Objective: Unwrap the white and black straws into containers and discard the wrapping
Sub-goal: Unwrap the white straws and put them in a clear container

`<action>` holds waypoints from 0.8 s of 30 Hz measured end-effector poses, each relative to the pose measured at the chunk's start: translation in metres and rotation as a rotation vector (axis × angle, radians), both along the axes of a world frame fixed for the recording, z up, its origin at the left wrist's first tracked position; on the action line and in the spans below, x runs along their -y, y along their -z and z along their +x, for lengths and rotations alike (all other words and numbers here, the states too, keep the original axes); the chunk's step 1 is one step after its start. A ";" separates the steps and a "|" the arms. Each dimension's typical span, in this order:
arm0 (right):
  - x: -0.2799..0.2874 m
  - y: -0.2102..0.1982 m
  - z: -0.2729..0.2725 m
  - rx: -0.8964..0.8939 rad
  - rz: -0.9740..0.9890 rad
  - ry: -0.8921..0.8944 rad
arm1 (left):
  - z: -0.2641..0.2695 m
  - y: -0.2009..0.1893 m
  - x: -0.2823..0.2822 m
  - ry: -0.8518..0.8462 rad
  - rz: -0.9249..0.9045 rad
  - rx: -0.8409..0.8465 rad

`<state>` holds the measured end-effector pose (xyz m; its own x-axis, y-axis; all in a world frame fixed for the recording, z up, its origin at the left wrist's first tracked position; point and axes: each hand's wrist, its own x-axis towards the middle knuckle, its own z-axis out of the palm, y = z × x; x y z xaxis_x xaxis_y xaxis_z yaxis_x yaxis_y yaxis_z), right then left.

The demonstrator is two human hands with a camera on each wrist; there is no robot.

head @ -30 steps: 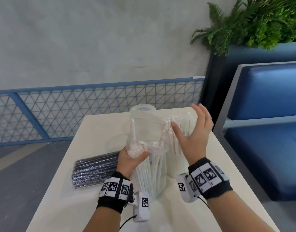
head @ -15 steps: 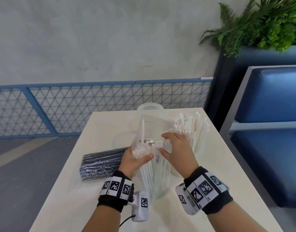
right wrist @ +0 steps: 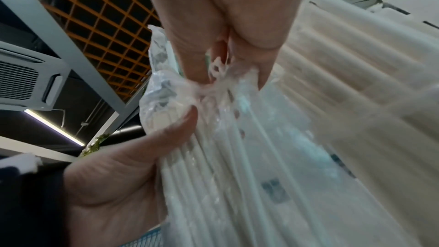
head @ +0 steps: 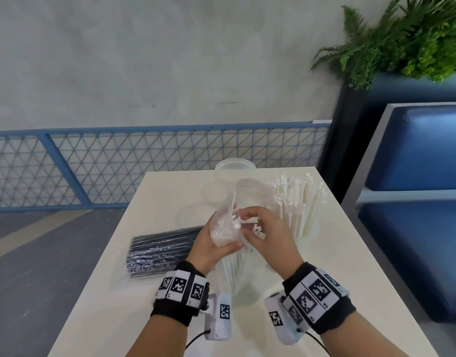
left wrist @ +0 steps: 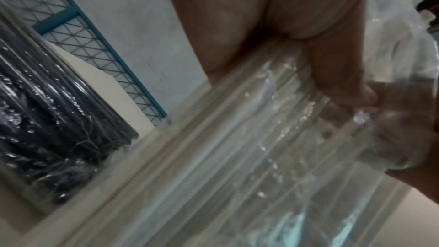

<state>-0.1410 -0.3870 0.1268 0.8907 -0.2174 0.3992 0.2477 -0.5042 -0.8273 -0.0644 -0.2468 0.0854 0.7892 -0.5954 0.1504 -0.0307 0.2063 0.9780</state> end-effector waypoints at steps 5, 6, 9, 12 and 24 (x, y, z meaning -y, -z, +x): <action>0.004 0.021 0.004 -0.069 -0.061 -0.047 | 0.003 0.006 0.002 0.041 0.087 -0.004; 0.003 0.024 0.005 -0.075 -0.056 -0.034 | 0.004 0.009 0.001 0.045 0.109 -0.013; 0.002 0.031 0.008 -0.130 -0.002 -0.043 | 0.006 0.012 0.000 0.057 0.146 -0.027; -0.001 0.037 0.011 -0.214 -0.011 -0.122 | 0.009 0.012 -0.001 0.062 0.173 -0.025; -0.023 0.022 0.023 -0.232 0.252 -0.066 | 0.015 0.016 0.007 0.190 0.483 0.035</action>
